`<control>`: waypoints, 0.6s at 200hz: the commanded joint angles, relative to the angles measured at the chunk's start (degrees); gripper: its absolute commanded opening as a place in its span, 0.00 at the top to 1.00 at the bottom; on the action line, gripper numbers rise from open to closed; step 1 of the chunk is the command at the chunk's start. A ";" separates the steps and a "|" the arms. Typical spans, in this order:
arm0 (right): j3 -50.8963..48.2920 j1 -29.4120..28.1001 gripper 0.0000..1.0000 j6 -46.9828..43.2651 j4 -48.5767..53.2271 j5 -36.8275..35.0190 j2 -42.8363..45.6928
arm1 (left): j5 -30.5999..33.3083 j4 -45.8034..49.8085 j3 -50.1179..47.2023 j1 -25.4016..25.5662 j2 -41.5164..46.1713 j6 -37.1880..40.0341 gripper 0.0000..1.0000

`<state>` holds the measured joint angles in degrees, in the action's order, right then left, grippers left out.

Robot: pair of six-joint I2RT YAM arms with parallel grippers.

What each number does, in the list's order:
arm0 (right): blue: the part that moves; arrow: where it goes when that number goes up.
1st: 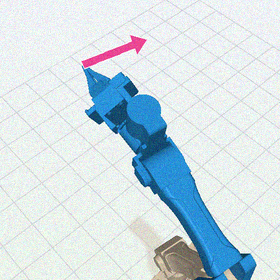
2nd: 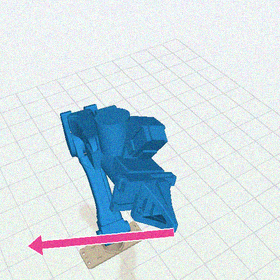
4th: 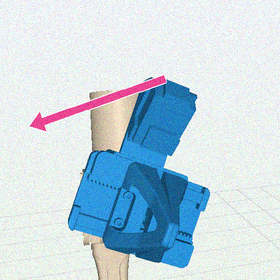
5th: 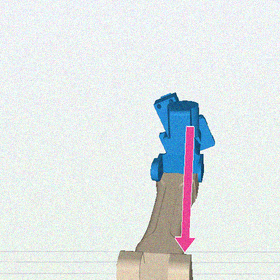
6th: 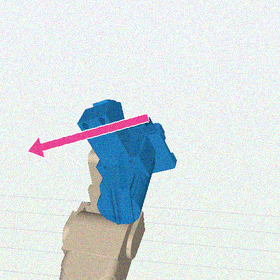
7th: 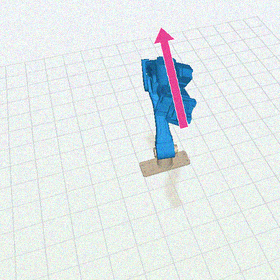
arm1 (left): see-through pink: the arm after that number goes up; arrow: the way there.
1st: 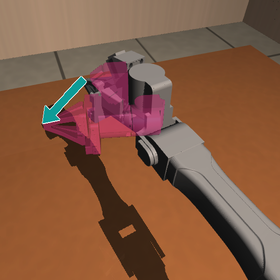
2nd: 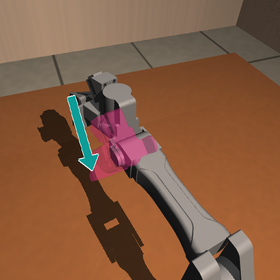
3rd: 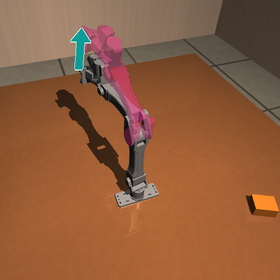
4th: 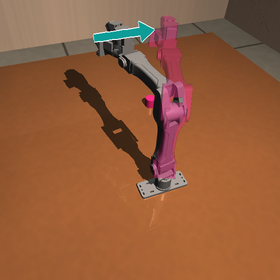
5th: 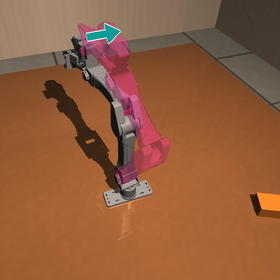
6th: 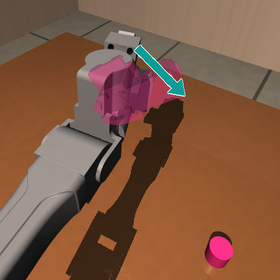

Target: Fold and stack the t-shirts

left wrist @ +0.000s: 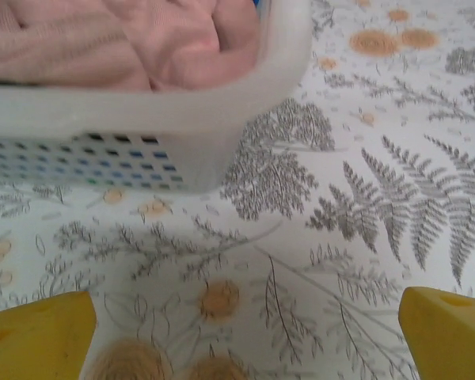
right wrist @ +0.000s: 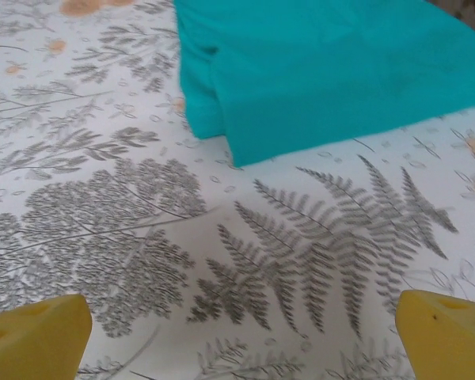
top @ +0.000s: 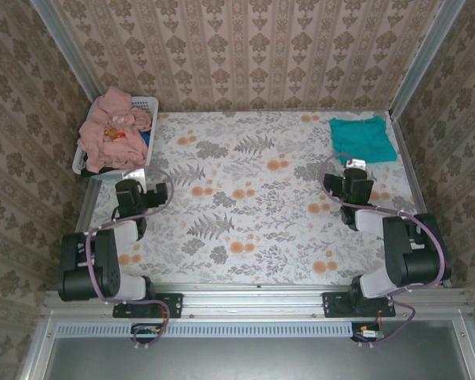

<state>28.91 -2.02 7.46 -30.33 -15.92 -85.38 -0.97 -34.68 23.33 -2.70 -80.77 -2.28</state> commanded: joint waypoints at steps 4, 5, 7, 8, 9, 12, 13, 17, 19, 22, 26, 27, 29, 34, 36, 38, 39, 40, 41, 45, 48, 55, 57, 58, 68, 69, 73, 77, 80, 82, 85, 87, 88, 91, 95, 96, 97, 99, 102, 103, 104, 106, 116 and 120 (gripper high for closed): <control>-1.32 -1.50 0.00 -3.71 -9.54 -0.44 -0.14 | -5.40 -21.36 -2.66 0.37 -8.19 3.87 0.00; -1.62 -1.50 0.00 -3.70 -10.04 -0.52 -0.14 | -5.38 -21.69 -2.71 0.39 -8.36 3.91 0.00; -2.11 -1.50 0.00 -3.69 -11.08 -0.41 -0.09 | -5.34 -21.43 -2.62 0.39 -8.33 3.90 0.00; -2.59 -1.49 0.00 -3.69 -11.82 -0.37 -0.07 | -5.35 -20.88 -2.61 0.36 -8.16 3.93 0.00; -2.92 -1.49 0.00 -3.73 -12.41 -0.35 -0.01 | -5.40 -20.13 -2.47 0.39 -7.86 3.81 0.00; -3.71 -1.49 0.00 -3.76 -13.85 0.08 0.01 | -5.14 -17.58 -2.01 0.21 -7.04 3.38 0.00; -3.96 -1.45 0.00 -3.81 -14.26 0.18 0.03 | -4.94 -16.81 -1.82 0.23 -6.81 3.27 0.00; -4.86 -1.34 0.00 -3.98 -15.51 1.26 -0.04 | -3.93 -15.39 -1.39 0.38 -6.61 3.09 0.00; -5.25 -1.26 0.00 -4.00 -16.11 1.91 -0.48 | -3.79 -15.85 -1.48 0.47 -6.84 3.21 0.00; -6.06 -0.98 0.00 -4.03 -18.42 2.84 -1.57 | -3.51 -17.18 -1.67 0.70 -7.19 3.50 0.00; -7.02 -0.73 0.00 -4.50 -24.20 3.07 -3.93 | -3.47 -18.07 -1.66 0.83 -7.66 3.74 0.00; -7.19 -0.71 0.00 -4.58 -25.28 3.12 -4.27 | -3.45 -18.02 -1.64 0.84 -7.69 3.76 0.00; -7.53 -0.75 0.00 -4.59 -26.60 2.81 -4.49 | -3.43 -17.72 -1.52 0.85 -7.57 3.75 0.00; -7.34 -0.75 0.00 -3.72 -23.37 2.09 -2.90 | -3.42 -16.20 -1.22 0.86 -7.20 3.63 0.00; -6.90 -0.54 0.00 -3.10 -21.00 1.92 -1.97 | -3.22 -15.88 -1.13 0.94 -7.14 3.65 0.00; -6.44 -0.20 0.00 -2.66 -18.96 2.09 -1.54 | -3.06 -15.73 -1.04 1.01 -7.17 3.68 0.00; -6.29 -0.06 0.00 -2.56 -18.35 2.24 -1.41 | -3.02 -15.75 -1.02 1.06 -7.14 3.73 0.00; -6.22 0.06 0.00 -2.51 -18.10 2.40 -1.39 | -2.92 -15.81 -1.02 1.09 -7.22 3.75 0.00; -6.18 0.12 0.00 -2.48 -18.19 2.57 -1.46 | -2.77 -15.88 -1.01 1.15 -7.26 3.85 0.00; -6.75 0.11 0.00 -2.91 -20.85 2.79 -2.43 | -2.18 -16.26 -0.93 1.42 -7.47 4.11 0.00; -7.22 -0.05 0.00 -3.28 -22.99 2.48 -3.09 | -1.85 -16.14 -0.82 1.61 -7.49 4.26 0.00; -7.15 -0.17 0.00 -3.11 -22.59 2.20 -2.72 | -1.32 -15.27 -0.58 1.94 -7.32 4.35 0.00; -6.94 -0.18 0.00 -3.06 -21.64 2.21 -2.38 | -1.20 -14.97 -0.53 1.96 -7.23 4.38 0.00; -6.89 -0.18 0.00 -2.98 -21.15 2.21 -2.23 | -1.13 -14.93 -0.55 2.02 -7.26 4.39 0.00; -7.03 -0.25 0.00 -3.24 -21.66 2.16 -2.43 | -0.81 -15.40 -0.57 2.22 -7.45 4.48 0.00; -7.12 -0.30 0.00 -3.29 -21.86 2.10 -2.51 | -0.80 -15.41 -0.57 2.20 -7.46 4.53 0.00; -7.11 -0.43 0.00 -3.33 -21.91 1.87 -2.39 | -0.79 -15.30 -0.57 2.21 -7.39 4.57 0.00; -6.97 -0.44 0.00 -3.27 -21.14 1.79 -2.14 | -0.79 -15.22 -0.49 2.17 -7.38 4.57 0.00; -6.89 -0.44 0.00 -3.20 -20.74 1.79 -2.05 | -0.76 -15.15 -0.48 2.23 -7.38 4.57 0.00; -6.92 -0.44 0.00 -3.17 -20.85 1.78 -2.06 | -0.71 -15.20 -0.44 2.27 -7.38 4.57 0.00; -6.93 -0.44 0.00 -3.28 -21.26 1.85 -2.29 | -0.70 -15.17 -0.48 2.34 -7.40 4.57 0.00; -6.98 -0.44 0.00 -3.32 -21.48 1.79 -2.32 | -0.65 -15.16 -0.48 2.32 -7.34 4.57 0.00; -7.00 -0.44 0.00 -3.33 -21.55 1.78 -2.33 | -0.63 -15.20 -0.48 2.34 -7.32 4.57 0.00; -6.95 -0.52 0.00 -3.32 -21.43 1.80 -2.31 | -0.61 -15.24 -0.48 2.27 -7.39 4.65 0.00; -6.93 -0.53 0.00 -3.33 -20.93 1.75 -2.14 | -0.61 -15.16 -0.48 2.34 -7.38 4.67 0.00; -6.89 -0.53 0.00 -3.33 -20.92 1.81 -2.10 | -0.61 -15.16 -0.48 2.34 -7.38 4.66 0.00; -6.91 -0.53 0.00 -3.33 -20.92 1.83 -2.09 | -0.61 -15.16 -0.48 2.35 -7.42 4.66 0.00; -6.86 -0.53 0.00 -3.33 -20.91 1.83 -2.20 | -0.68 -15.09 -0.48 2.37 -7.39 4.66 0.00; -6.85 -0.53 0.00 -3.33 -21.21 1.85 -2.35 | -0.55 -15.07 -0.48 2.39 -7.38 4.66 0.00; -6.89 -0.57 0.00 -3.38 -21.28 1.81 -2.38 | -0.54 -15.07 -0.48 2.42 -7.43 4.66 0.00; -6.87 -0.55 0.00 -3.31 -21.32 1.79 -2.40 | -0.57 -15.07 -0.44 2.43 -7.40 4.66 0.00; -6.85 -0.53 0.00 -3.39 -21.28 1.82 -2.28 | -0.53 -15.03 -0.45 2.39 -7.45 4.61 0.00; -6.85 -0.53 0.00 -3.33 -21.10 1.83 -2.22 | -0.52 -14.98 -0.39 2.50 -7.43 4.70 0.00; -6.89 -0.53 0.00 -3.38 -21.26 1.79 -2.24 | -0.52 -14.99 -0.39 2.51 -7.42 4.74 0.00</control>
<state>22.06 -2.42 4.62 -49.23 -14.61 -87.72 -2.11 -48.07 21.89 -0.67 -88.47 1.23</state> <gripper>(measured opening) 0.999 0.997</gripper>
